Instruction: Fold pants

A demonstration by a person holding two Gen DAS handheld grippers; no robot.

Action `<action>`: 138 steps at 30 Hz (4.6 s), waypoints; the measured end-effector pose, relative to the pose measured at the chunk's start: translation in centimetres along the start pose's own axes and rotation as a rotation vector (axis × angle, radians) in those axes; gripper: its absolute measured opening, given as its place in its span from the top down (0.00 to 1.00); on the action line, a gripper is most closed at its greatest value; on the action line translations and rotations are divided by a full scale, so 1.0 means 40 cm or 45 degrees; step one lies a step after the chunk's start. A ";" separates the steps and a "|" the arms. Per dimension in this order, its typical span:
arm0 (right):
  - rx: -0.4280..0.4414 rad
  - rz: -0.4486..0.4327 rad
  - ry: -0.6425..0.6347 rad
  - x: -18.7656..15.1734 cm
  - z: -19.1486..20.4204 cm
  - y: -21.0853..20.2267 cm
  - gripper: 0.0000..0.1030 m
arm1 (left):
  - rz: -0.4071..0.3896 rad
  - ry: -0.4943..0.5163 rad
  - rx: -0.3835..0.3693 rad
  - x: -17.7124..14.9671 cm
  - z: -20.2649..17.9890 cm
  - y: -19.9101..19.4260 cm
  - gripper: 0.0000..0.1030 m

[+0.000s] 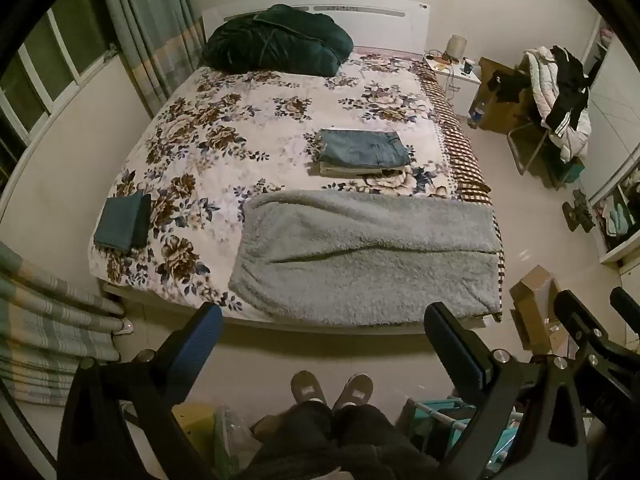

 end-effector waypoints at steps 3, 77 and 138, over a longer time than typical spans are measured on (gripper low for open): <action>0.015 -0.007 0.010 -0.001 -0.001 -0.001 0.00 | -0.002 0.001 0.000 0.002 0.000 0.000 0.00; 0.019 -0.062 -0.031 0.081 0.008 -0.098 0.00 | -0.053 -0.035 -0.034 0.061 -0.028 -0.063 0.00; -0.238 0.543 0.860 0.326 -0.696 1.907 0.00 | 0.917 -0.464 0.304 0.439 -0.131 1.707 0.00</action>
Point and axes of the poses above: each gripper's, at about its wrist camera, not at the fingertips, and y roughly the way its jaws point, z to its left, x to its top, the point moved 9 cm from there along y, roughly the way its jaws point, and after that the axes turned 10 degrees about x, right-handed, at the moved point
